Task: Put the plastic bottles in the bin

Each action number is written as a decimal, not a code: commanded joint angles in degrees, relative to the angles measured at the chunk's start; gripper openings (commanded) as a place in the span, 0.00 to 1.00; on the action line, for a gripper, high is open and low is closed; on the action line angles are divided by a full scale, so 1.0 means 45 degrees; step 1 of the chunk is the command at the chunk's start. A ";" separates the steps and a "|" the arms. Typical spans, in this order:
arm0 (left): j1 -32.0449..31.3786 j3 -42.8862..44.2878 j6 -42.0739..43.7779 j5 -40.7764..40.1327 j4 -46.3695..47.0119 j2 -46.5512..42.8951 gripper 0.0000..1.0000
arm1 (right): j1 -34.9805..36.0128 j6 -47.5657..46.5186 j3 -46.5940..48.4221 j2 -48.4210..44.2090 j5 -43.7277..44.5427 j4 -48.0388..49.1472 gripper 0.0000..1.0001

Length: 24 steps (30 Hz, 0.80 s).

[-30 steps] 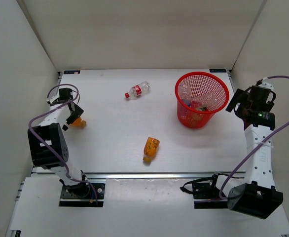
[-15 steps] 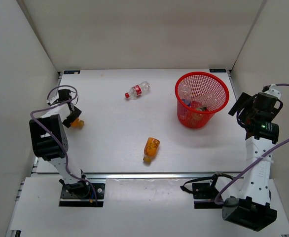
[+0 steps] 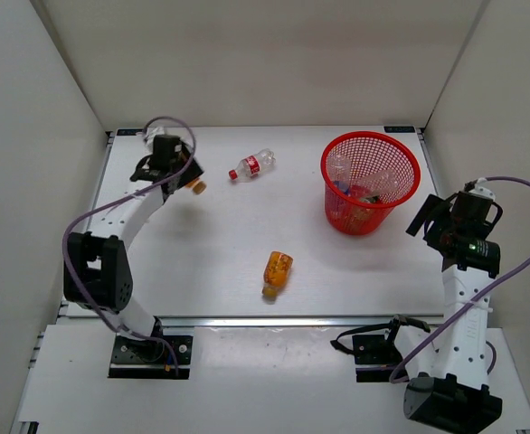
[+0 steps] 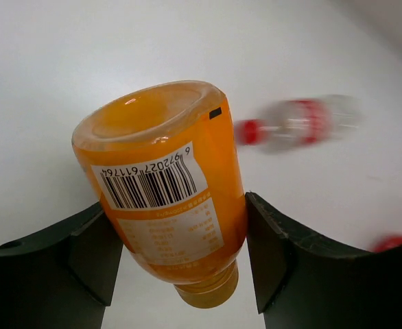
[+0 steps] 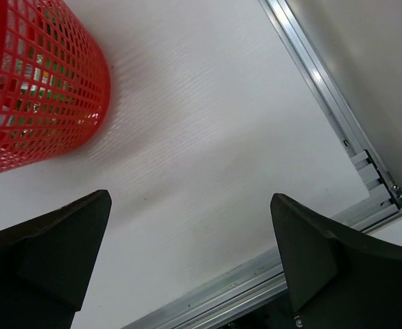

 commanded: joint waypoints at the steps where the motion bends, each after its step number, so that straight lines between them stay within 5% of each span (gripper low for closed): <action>1: -0.2180 0.2173 0.0568 0.0259 0.1892 -0.1262 0.33 | -0.0180 0.0027 -0.0092 -0.0826 0.0383 -0.0197 1.00; 6: -0.5401 0.4521 0.1212 0.0646 0.4058 -0.0286 0.34 | 0.0172 0.0202 -0.0288 -0.1552 0.0660 -0.0627 0.99; 10: -0.6616 0.5670 0.0650 0.0901 0.6133 0.1154 0.35 | 0.0581 0.0710 -0.0561 -0.2176 -0.0337 -0.0589 0.99; 14: -0.7729 0.8963 0.0607 0.1818 0.5823 0.3964 0.39 | 0.1343 0.0788 -0.0679 -0.2898 0.0052 -0.0608 0.99; 19: -0.9077 1.5058 0.1408 0.1722 0.3032 0.7524 0.45 | 0.2514 0.1159 -0.0522 -0.2589 0.0734 -0.1115 1.00; 22: -0.9331 1.5635 0.1370 0.1935 0.2600 0.8191 0.51 | 0.2828 0.1238 -0.0464 -0.2840 0.0795 -0.0960 0.99; 24: -0.9447 1.4723 0.1388 0.2169 0.2967 0.7610 0.71 | 0.2848 0.1121 -0.0347 -0.2860 0.0679 -0.0803 0.99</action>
